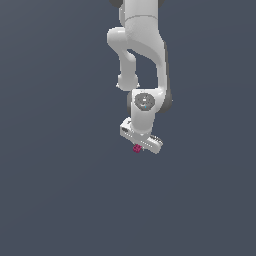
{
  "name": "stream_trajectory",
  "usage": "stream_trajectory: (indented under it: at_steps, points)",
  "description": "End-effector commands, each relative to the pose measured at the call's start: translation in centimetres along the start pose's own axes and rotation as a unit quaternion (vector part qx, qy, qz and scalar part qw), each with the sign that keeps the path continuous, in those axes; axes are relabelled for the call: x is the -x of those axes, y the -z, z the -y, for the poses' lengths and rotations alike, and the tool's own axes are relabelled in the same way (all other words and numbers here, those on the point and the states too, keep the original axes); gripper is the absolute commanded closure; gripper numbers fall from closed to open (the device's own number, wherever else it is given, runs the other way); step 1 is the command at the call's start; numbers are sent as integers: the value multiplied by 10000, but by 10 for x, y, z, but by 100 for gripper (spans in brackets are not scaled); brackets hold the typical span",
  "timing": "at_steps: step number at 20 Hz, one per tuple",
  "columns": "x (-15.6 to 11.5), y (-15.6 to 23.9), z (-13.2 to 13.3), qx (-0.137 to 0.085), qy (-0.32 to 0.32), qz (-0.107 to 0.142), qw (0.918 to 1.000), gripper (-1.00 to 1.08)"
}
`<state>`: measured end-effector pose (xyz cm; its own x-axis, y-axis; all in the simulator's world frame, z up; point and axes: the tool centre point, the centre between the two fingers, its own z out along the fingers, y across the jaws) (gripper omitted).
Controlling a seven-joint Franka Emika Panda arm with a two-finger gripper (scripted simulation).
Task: Pick up the object and move it to a goal position.
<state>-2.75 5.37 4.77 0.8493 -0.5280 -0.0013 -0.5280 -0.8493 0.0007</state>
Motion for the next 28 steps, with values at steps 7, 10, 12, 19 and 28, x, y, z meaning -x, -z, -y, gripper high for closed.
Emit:
stream_trajectory:
  at_steps: [7,10,12,19,28]
  points:
    - [-9,74,-17,-5,-3,-4,10000,108]
    - [-14,109,-25,-7,-6,-3,10000,108]
    - [-17,133,-30,-7,-6,-3,10000,108]
    - [-28,213,-48,-6,-8,-4,10000,108]
    - [-42,301,-65,-4,-6,-6,10000,108]
